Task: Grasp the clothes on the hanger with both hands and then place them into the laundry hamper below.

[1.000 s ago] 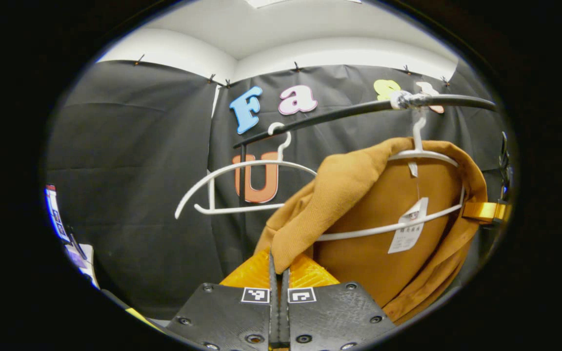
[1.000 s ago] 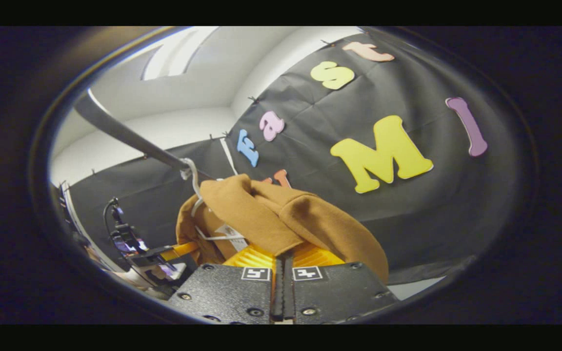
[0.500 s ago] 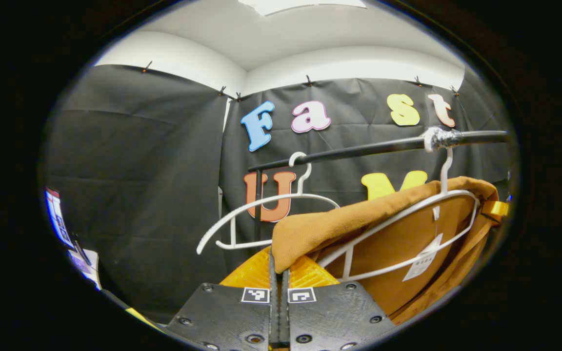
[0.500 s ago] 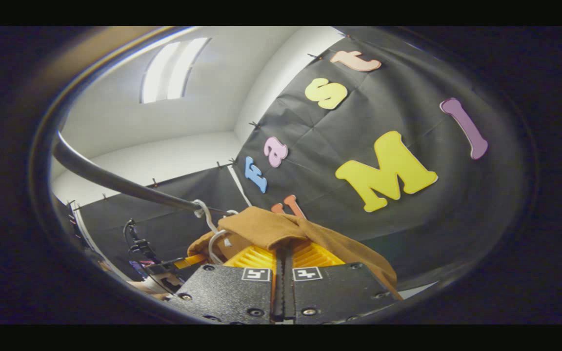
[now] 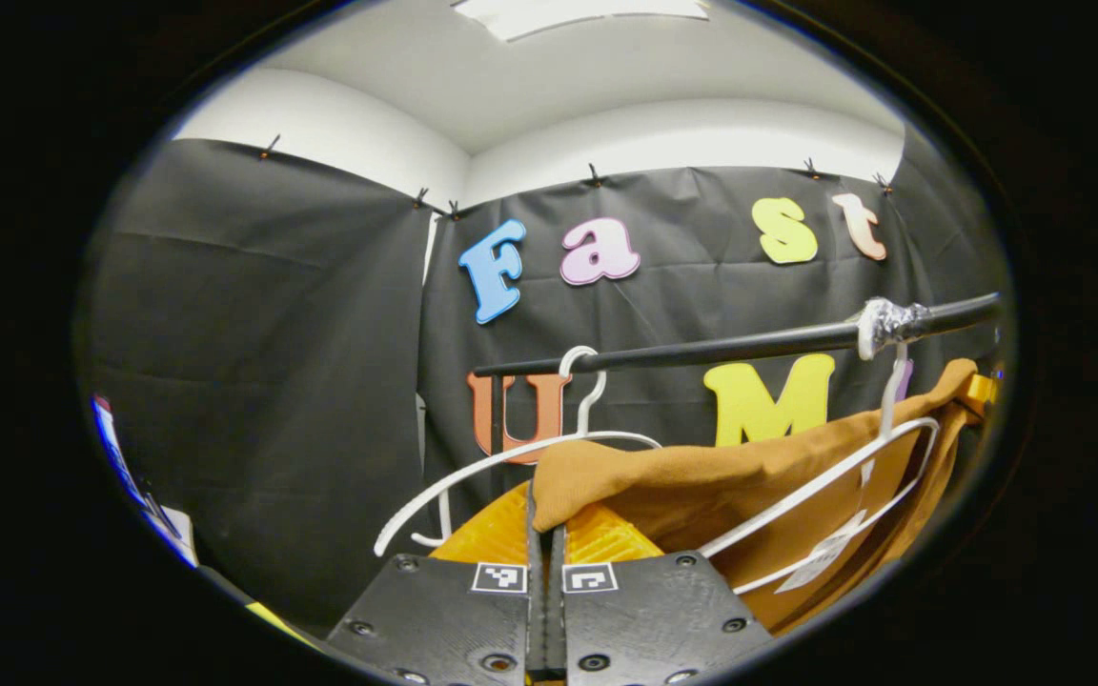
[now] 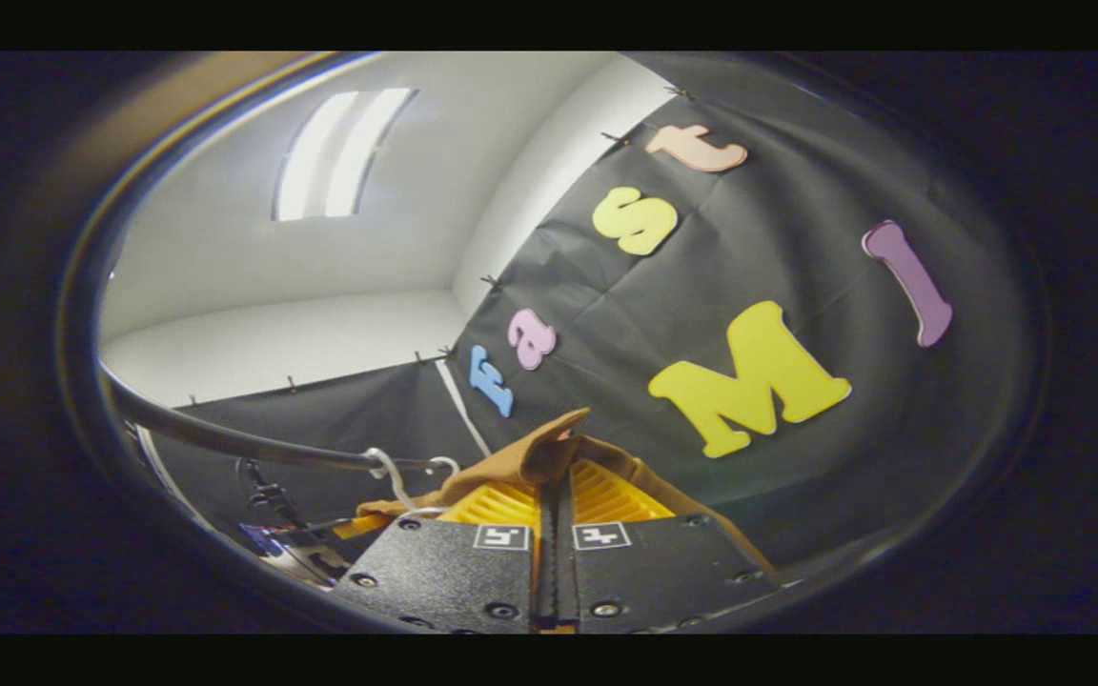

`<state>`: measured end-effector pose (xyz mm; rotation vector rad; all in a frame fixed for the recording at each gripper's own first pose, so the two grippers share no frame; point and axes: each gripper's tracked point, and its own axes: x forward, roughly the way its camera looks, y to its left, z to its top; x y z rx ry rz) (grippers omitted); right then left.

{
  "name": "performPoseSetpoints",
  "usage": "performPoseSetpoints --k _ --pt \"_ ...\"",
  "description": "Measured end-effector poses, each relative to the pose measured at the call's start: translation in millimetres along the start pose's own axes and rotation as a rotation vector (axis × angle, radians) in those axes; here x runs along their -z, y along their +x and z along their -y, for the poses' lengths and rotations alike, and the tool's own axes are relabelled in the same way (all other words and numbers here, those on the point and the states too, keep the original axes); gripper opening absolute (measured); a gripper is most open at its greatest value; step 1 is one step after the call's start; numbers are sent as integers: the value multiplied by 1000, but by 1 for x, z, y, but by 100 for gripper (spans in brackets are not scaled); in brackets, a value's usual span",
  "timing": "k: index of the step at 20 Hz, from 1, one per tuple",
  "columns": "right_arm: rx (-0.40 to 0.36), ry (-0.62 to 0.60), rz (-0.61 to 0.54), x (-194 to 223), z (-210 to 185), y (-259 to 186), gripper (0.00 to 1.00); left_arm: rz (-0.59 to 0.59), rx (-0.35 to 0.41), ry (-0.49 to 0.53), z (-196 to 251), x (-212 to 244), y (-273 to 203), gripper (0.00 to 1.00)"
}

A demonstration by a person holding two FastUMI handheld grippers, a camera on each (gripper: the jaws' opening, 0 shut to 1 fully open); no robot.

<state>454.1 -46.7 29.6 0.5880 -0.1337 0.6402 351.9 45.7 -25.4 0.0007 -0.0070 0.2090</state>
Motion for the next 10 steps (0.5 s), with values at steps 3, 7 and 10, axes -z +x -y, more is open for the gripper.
performPoseSetpoints --k 3,7,10 --pt "113 -97 -21 -1 25 5 2 -24 35 16 6 7 6 0" --pt "233 -179 -68 12 51 9 4 -66 58 16 7 22 14 0" --pt "246 -163 -97 20 55 12 4 -84 66 -10 7 32 18 0"
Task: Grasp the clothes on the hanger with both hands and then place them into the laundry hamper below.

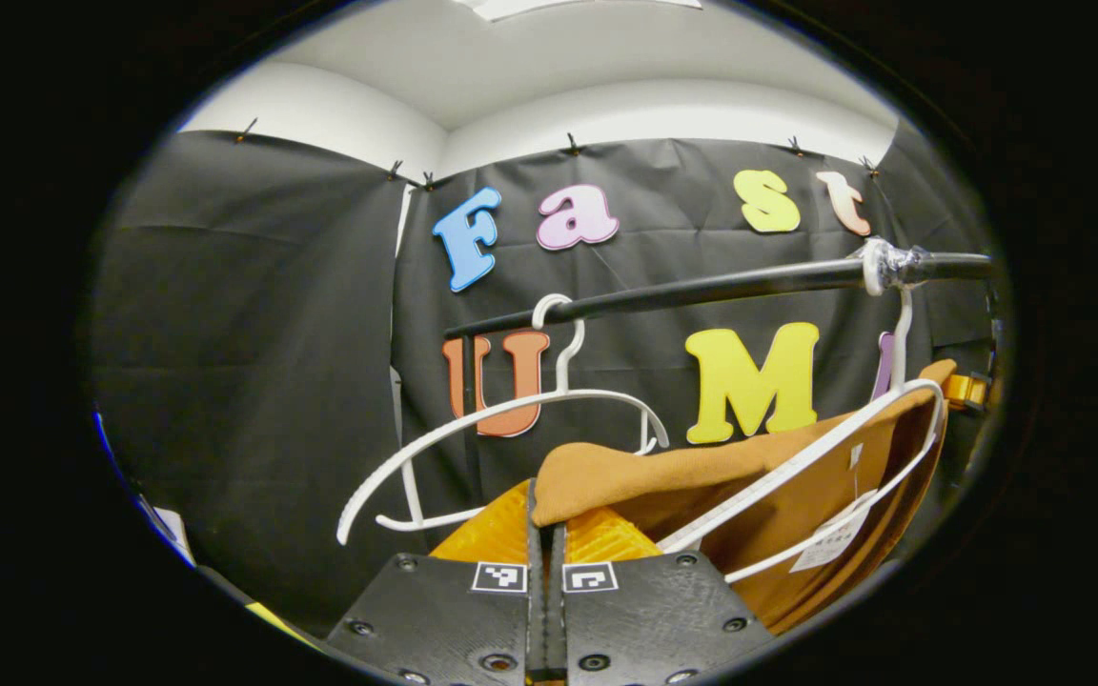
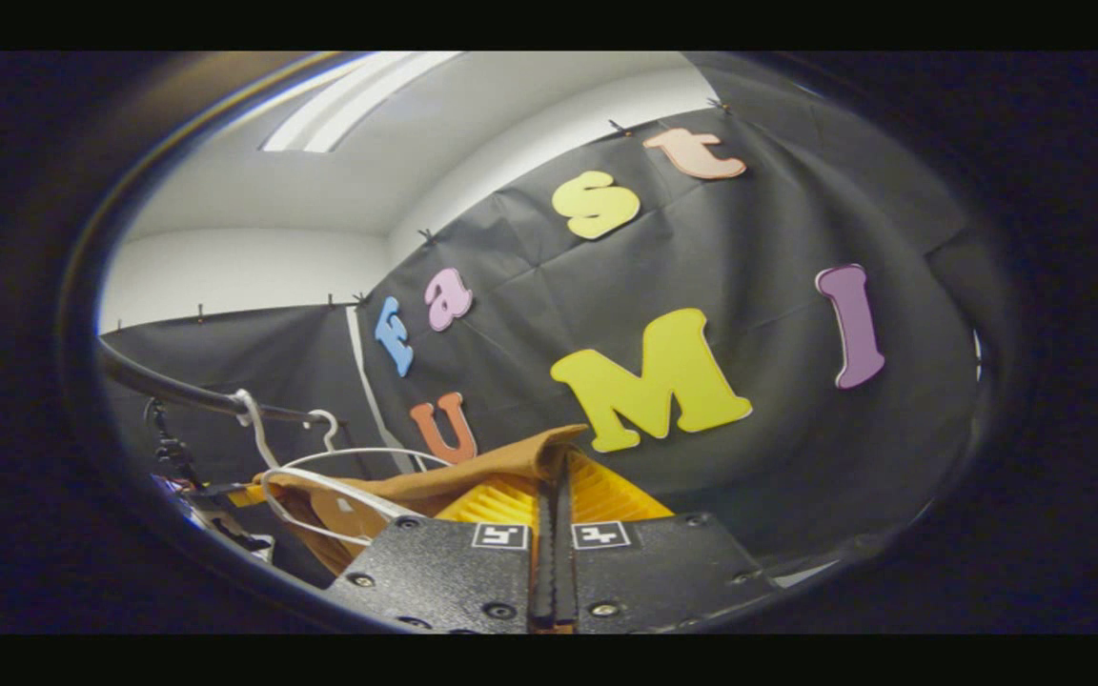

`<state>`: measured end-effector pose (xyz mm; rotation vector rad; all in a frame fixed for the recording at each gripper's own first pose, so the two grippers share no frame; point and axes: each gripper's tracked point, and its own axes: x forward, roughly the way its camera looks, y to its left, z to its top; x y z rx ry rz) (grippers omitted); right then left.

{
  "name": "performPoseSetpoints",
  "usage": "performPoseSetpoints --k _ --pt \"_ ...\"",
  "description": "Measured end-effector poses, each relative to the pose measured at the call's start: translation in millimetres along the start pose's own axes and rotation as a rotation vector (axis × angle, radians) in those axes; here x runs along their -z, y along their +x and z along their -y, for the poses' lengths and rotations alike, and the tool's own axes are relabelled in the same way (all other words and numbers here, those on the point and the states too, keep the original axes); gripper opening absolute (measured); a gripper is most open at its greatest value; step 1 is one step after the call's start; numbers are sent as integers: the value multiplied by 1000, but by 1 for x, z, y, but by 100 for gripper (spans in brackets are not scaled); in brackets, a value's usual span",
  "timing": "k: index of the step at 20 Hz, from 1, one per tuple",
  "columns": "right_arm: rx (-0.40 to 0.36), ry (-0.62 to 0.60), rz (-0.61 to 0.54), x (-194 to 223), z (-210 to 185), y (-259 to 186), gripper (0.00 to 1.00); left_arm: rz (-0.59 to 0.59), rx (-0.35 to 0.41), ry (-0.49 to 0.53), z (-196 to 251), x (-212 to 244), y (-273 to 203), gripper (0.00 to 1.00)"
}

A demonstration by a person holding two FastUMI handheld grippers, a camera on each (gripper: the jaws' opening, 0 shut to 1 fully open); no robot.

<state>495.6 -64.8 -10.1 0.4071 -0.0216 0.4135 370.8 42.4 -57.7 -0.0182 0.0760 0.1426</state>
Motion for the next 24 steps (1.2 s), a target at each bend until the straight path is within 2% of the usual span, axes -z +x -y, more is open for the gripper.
performPoseSetpoints --k 7,10,12,14,16,18,19,20,24 --pt "-13 122 -93 38 8 11 3 -5 17 -11 -5 11 -8 0" --pt "-27 160 -92 44 9 8 4 4 28 -49 -6 13 -13 0" --pt "-4 168 -120 52 15 9 3 1 34 -58 -6 13 -13 0" --pt "-6 160 -87 41 10 10 4 4 35 -36 -8 10 -13 0" --pt "7 108 -107 48 12 11 2 -6 33 -25 -9 13 -10 0" --pt "0 132 -104 48 12 9 4 10 37 -55 -10 12 -12 0" --pt "1 147 -99 48 12 10 4 8 42 -76 -10 13 -12 3" --pt "-1 144 -104 49 11 9 3 -1 43 -84 -10 13 -13 0" --pt "-73 179 -25 15 -9 5 4 26 63 -79 -7 -3 -18 0"
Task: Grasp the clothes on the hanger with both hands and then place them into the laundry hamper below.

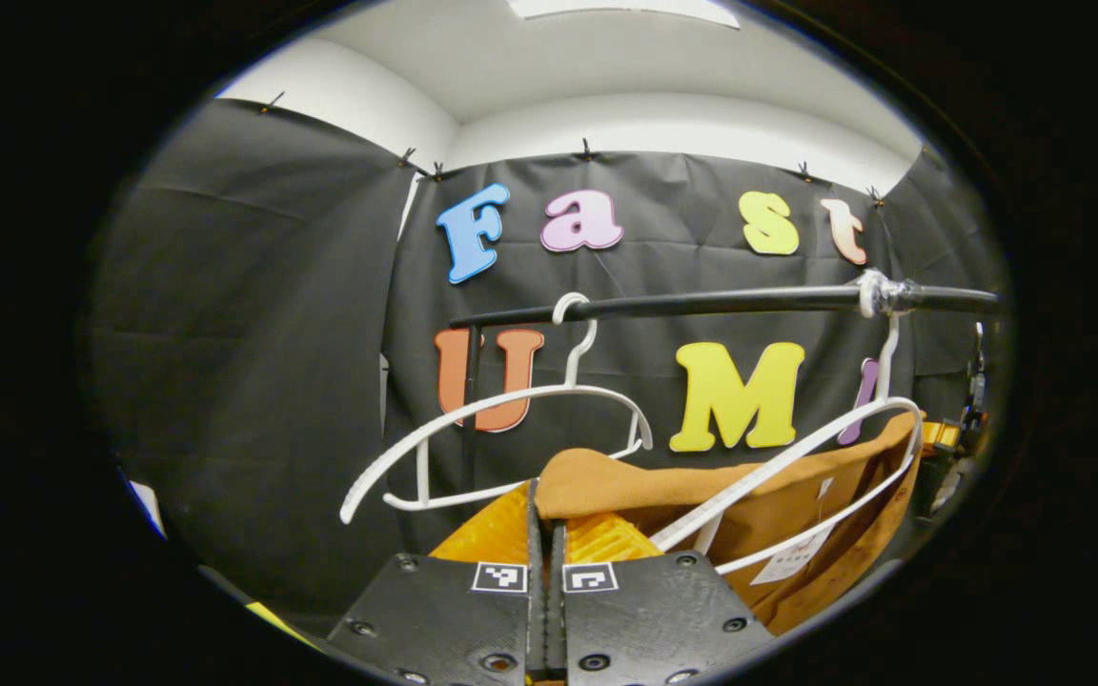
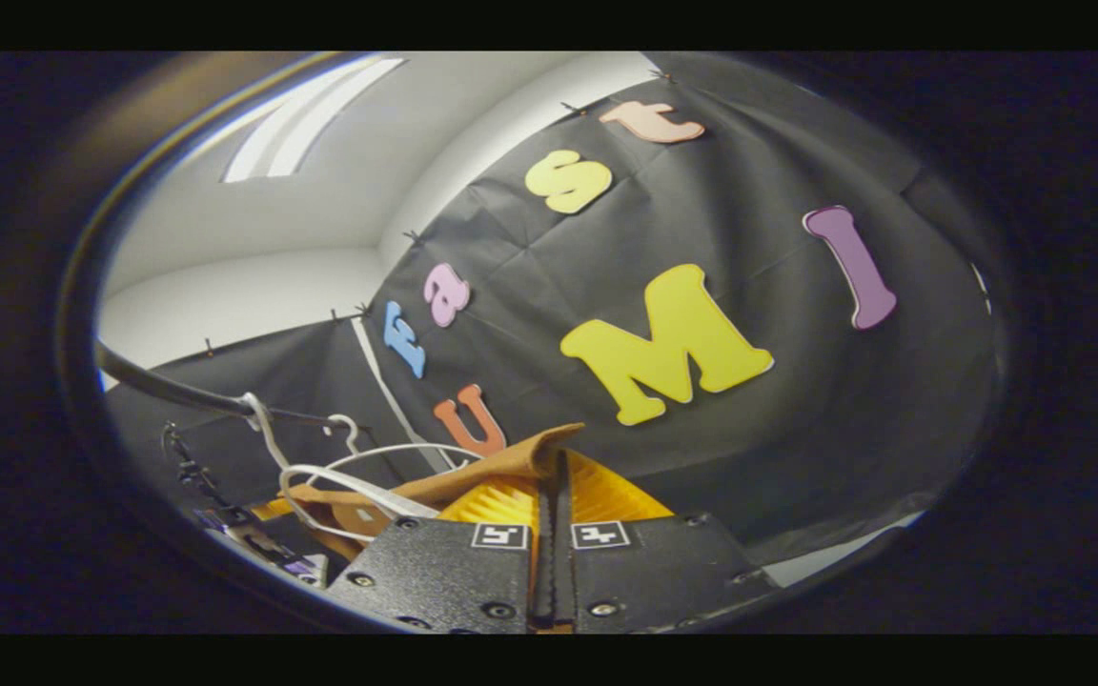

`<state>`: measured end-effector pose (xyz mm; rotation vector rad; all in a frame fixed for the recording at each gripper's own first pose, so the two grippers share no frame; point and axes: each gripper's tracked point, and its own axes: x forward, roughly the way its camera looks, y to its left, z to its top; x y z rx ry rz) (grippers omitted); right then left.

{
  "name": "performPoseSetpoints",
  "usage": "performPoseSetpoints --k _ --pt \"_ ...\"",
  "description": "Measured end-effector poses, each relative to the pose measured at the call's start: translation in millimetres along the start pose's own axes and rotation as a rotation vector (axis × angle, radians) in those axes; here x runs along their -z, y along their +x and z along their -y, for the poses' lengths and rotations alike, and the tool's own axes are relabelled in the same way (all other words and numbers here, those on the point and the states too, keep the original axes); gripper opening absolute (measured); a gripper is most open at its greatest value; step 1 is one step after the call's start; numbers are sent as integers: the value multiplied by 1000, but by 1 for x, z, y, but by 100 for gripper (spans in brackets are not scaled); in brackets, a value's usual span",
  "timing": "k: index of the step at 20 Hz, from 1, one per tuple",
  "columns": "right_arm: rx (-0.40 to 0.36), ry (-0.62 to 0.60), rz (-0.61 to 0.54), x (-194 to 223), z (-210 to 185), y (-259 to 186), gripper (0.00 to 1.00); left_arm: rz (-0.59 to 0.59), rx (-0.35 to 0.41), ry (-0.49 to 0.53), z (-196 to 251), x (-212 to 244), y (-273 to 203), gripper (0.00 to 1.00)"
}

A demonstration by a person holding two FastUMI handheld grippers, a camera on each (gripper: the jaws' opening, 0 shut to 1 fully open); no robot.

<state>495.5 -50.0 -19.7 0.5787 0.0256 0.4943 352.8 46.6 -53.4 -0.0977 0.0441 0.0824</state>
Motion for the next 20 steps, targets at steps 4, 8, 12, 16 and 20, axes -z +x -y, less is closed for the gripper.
performPoseSetpoints --k 4,8,12,16,20 --pt "8 -77 36 -21 -2 3 3 38 14 60 2 -29 9 0" --pt "-7 -84 62 -37 -8 9 3 59 32 76 4 -51 21 0" --pt "-4 -121 32 -30 -2 21 3 51 42 86 2 -44 26 0" --pt "-53 -33 -38 -3 4 35 4 3 65 21 -6 -13 29 3" --pt "-128 104 -162 37 18 47 3 -30 94 -61 -20 12 34 0"
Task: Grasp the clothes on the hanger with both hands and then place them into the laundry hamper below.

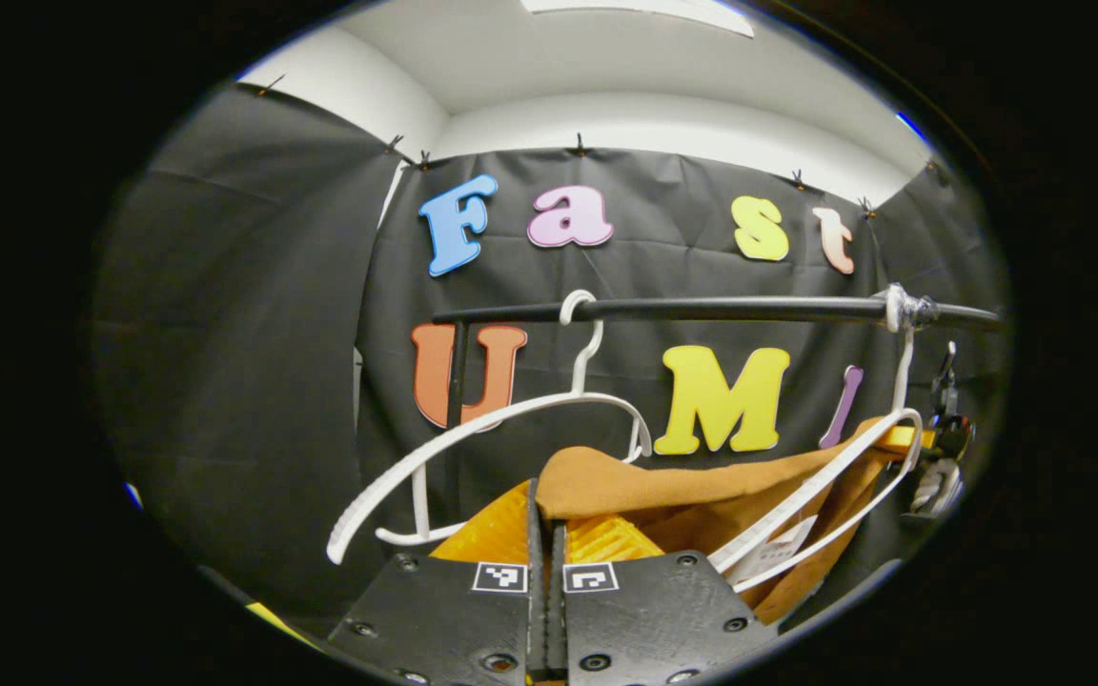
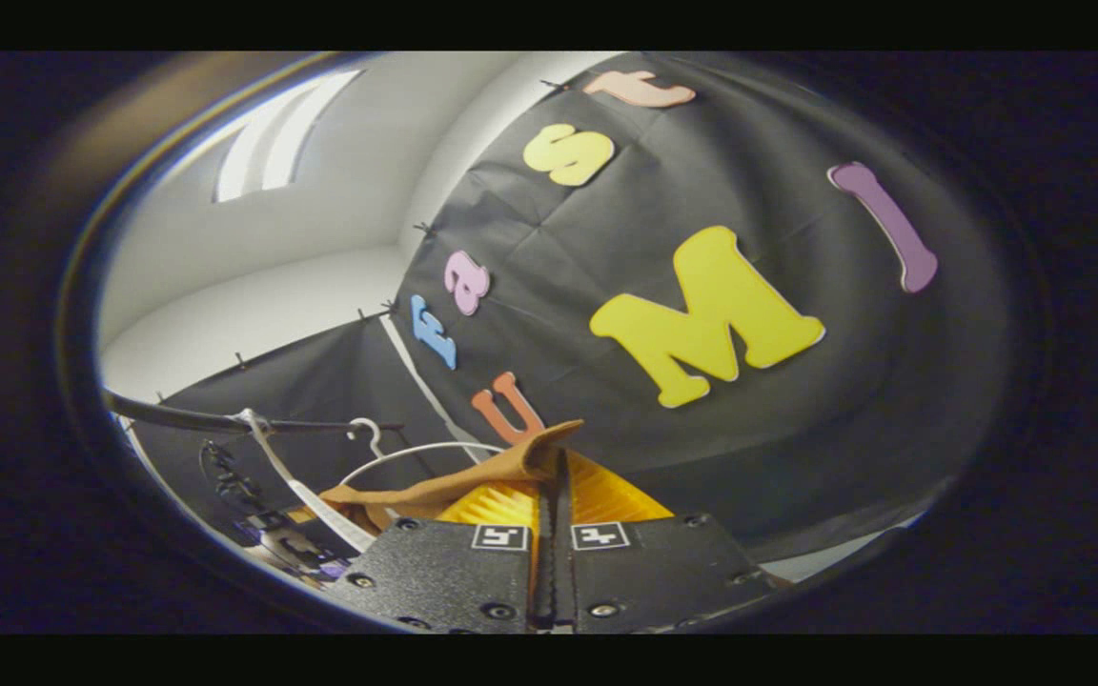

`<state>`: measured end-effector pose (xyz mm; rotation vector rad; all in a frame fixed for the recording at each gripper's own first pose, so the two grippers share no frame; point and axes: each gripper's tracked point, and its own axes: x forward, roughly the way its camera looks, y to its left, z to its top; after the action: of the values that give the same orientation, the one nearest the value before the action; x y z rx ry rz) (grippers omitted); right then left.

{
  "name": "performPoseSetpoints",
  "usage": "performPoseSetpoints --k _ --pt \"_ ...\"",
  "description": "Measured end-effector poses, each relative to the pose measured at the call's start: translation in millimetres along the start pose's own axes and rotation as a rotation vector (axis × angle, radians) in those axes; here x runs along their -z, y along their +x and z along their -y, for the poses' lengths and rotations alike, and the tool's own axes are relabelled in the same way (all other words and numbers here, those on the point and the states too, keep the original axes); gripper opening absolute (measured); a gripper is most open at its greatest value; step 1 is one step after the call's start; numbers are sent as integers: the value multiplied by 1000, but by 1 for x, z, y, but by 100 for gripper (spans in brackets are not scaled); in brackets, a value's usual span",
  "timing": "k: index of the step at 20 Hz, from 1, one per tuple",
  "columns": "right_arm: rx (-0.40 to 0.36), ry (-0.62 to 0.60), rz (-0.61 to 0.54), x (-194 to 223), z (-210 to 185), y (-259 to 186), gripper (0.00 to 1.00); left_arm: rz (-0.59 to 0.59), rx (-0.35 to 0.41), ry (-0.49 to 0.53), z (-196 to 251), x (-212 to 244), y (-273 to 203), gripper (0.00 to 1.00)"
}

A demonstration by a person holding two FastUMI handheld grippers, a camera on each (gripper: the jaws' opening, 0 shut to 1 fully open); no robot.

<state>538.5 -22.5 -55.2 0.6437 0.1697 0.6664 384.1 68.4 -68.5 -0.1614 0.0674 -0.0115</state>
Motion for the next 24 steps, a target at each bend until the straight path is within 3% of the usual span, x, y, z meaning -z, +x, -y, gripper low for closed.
performPoseSetpoints --k 3,9,12,13,17,19,20,24 --pt "9 54 -28 17 18 3 3 -24 26 -16 -6 17 -2 3" --pt "81 77 -92 70 44 -7 3 -99 -10 -2 -9 70 -18 0" --pt "129 63 -110 92 48 -17 4 -141 -36 20 -7 94 -26 4" --pt "136 66 -123 101 47 -23 2 -156 -47 31 -7 103 -32 0" --pt "176 48 -153 132 36 -43 3 -201 -65 34 -4 129 -56 0" --pt "178 48 -161 144 19 -52 3 -221 -60 15 1 139 -65 4" --pt "185 36 -155 149 11 -59 3 -227 -54 13 3 143 -72 0" --pt "186 -14 -143 159 -39 -68 3 -218 -1 47 23 137 -89 0"
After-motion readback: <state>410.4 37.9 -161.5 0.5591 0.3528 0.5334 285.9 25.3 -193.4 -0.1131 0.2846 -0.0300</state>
